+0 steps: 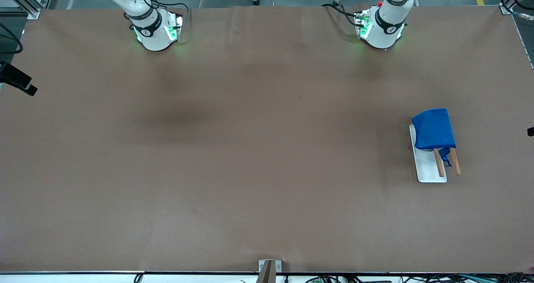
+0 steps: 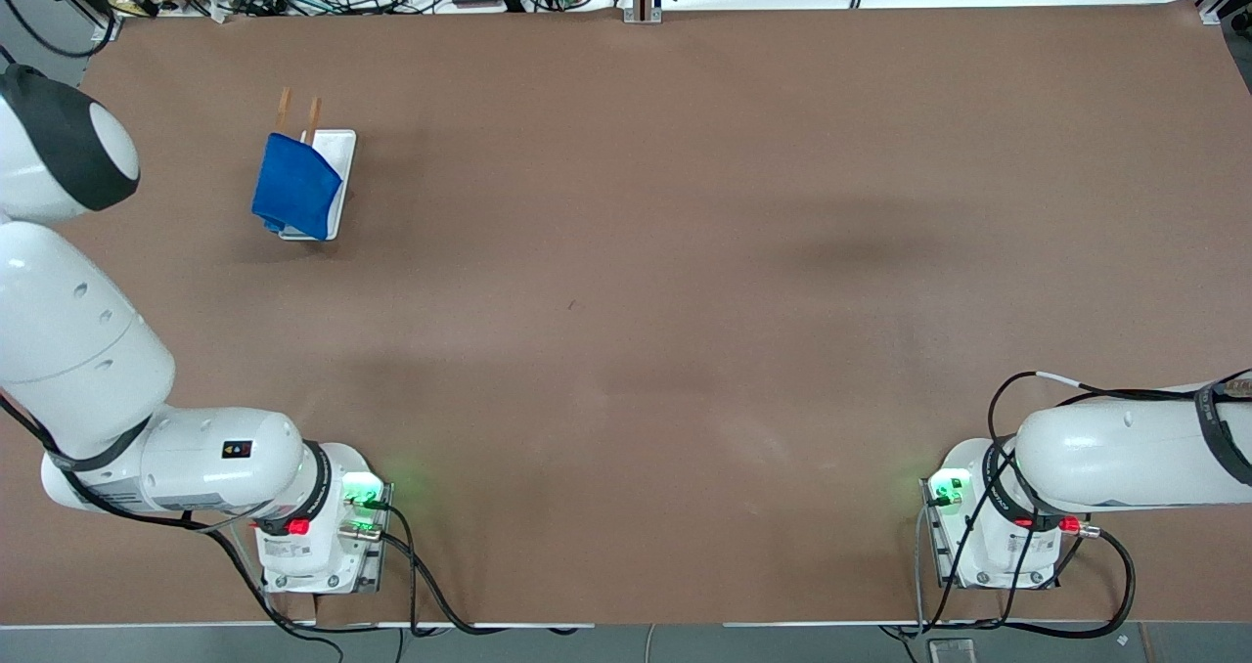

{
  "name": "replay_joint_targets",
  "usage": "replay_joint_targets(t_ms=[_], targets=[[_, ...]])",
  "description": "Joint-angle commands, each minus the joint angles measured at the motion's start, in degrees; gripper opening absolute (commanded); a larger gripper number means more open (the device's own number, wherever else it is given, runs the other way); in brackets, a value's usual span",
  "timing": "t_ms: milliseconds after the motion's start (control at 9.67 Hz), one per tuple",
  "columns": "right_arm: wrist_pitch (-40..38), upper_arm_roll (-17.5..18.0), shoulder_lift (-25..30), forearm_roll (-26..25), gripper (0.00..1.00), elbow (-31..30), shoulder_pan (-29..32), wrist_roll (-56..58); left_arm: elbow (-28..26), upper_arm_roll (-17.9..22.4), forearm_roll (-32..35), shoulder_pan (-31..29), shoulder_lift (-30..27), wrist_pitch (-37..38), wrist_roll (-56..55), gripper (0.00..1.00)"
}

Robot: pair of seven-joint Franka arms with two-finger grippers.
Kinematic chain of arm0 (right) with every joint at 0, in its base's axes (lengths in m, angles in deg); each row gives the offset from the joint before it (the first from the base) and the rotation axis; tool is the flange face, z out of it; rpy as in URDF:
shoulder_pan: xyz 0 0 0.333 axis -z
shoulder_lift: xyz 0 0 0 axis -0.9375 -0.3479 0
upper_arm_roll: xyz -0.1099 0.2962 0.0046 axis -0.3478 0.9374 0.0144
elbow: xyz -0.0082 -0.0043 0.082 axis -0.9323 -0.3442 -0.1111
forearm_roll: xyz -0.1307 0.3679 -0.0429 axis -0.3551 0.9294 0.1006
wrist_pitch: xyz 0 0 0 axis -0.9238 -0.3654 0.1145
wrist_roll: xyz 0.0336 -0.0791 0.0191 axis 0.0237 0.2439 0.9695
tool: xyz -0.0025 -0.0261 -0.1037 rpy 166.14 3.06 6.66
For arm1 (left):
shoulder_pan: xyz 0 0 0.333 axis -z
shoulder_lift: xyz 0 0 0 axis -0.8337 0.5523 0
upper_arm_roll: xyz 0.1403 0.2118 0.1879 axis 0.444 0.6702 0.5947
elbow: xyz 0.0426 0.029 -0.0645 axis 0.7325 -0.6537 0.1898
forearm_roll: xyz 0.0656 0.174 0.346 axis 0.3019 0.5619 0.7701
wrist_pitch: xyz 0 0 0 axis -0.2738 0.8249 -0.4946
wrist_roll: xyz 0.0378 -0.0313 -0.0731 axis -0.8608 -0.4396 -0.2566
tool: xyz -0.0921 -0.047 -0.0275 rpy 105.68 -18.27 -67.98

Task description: Right arm passes towel to left arm to hang

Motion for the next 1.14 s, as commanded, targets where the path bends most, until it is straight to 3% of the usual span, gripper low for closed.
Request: replay_joint_targets(t_ms=[0, 207, 517, 1034], targets=[[-0.4, 0.6, -0.3, -0.1, 1.0, 0.9, 0.7, -0.1, -3.3, -9.5, 10.5, 0.9, -8.0, -1.2, -8.7, 1.0], [-0.3, 0.6, -0.4, -0.1, 1.0, 0.9, 0.9, -0.1, -5.7, -16.2, 12.7, 0.8, -14.9, 1.4, -18.9, 1.0], [-0.4, 0.6, -0.4, -0.1, 1.0, 0.9, 0.9, -0.1, -5.6, -22.8, 13.1, 0.7, -20.1, 8.2, -29.0, 1.0], [-0.4, 0.6, -0.4, -0.1, 1.0, 0.9, 1.0, 0.0, -8.5, -29.4, 15.8, 0.7, -24.0, 11.7, -36.2, 1.0]])
